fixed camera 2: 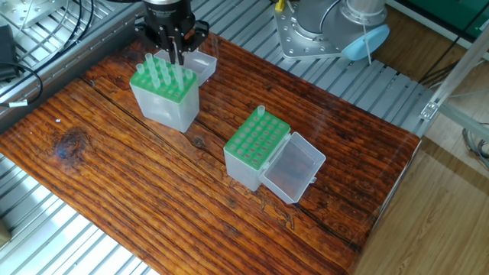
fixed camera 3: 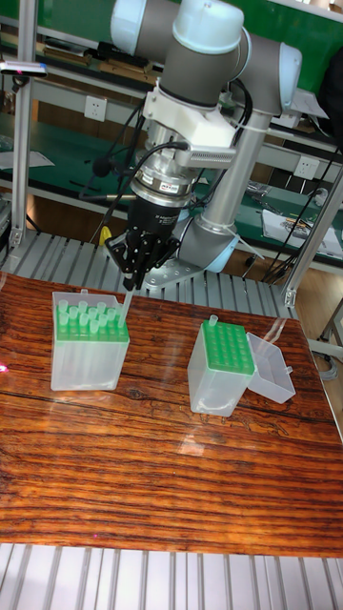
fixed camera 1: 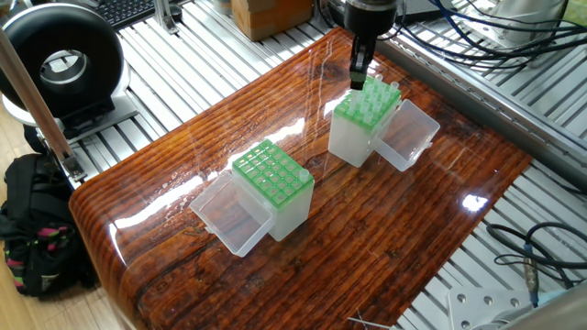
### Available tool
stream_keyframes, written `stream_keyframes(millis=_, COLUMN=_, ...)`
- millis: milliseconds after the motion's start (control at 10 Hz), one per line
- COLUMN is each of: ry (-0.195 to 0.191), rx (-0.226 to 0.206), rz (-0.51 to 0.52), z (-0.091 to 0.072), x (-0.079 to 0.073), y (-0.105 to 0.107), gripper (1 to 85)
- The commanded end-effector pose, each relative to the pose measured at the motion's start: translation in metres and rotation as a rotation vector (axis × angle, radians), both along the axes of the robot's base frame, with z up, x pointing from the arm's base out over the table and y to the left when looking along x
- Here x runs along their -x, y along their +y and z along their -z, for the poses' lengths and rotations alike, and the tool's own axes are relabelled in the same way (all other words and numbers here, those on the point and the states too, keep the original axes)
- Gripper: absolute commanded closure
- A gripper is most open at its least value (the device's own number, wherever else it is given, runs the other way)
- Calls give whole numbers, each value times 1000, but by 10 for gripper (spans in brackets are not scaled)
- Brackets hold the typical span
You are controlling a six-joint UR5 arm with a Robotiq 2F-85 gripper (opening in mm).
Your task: Transfer all large pipette tips from one holder to another
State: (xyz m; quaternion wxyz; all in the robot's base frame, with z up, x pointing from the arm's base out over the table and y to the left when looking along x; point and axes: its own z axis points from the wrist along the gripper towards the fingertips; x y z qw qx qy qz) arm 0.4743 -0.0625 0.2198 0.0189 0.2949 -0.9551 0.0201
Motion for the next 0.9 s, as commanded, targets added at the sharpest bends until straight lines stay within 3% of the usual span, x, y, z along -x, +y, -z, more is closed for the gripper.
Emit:
stream_keyframes(millis=0, ry=2, rx=-7, rz=5, z=-5, x=-2, y=4, gripper=727)
stream_keyframes(millis=800, ry=23, rx=-9, rz=11, z=-15, x=0, y=5, gripper=730)
